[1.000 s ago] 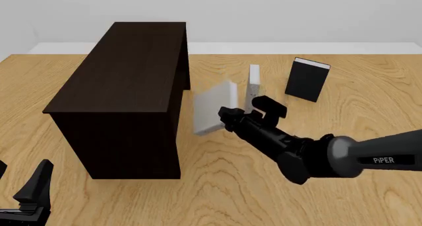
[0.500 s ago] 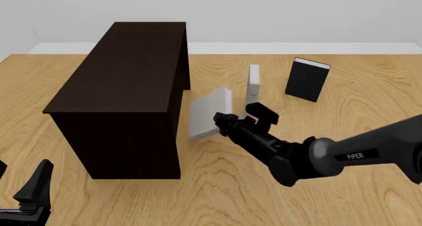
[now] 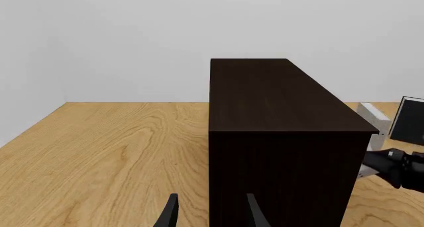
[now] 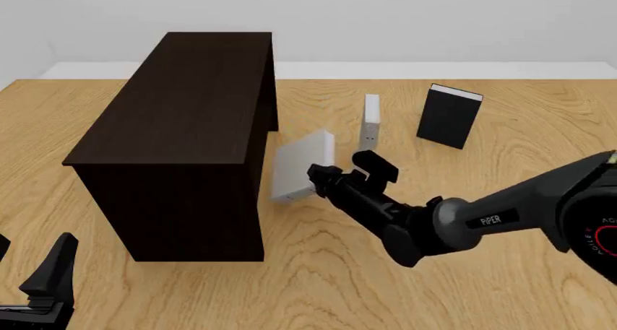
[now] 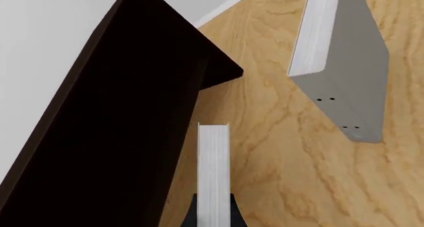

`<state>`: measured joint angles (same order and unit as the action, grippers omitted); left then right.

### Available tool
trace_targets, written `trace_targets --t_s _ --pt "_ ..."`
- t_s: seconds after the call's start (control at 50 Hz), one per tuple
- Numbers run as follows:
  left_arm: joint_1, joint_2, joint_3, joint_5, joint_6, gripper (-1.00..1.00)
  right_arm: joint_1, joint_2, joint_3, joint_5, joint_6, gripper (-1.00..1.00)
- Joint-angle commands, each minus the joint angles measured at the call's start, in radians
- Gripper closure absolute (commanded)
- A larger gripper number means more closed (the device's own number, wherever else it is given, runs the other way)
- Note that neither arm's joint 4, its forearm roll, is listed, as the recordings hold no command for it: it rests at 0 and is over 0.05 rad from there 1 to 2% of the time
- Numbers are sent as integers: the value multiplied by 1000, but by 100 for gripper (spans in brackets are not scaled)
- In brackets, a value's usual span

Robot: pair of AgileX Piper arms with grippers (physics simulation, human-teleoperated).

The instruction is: Pick up the book on the right and place it under the cabinet shelf.

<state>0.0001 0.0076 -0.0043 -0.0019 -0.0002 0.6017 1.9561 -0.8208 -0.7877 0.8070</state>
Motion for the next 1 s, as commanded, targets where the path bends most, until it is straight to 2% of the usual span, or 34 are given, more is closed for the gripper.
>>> trace_targets --t_s 0.02,0.5,0.64,0.7,1.0 --pt "0 0 0 0 0 -100 -22 52 -28 -22 37 100" --pt "0 0 0 0 0 -100 -52 214 -93 -23 56 100" --pt "0 0 0 0 0 -100 -63 237 -88 -21 57 100" --pt "0 0 0 0 0 -100 -63 263 -84 -41 77 100" --pt "0 0 0 0 0 -100 -90 281 -28 -65 69 100"
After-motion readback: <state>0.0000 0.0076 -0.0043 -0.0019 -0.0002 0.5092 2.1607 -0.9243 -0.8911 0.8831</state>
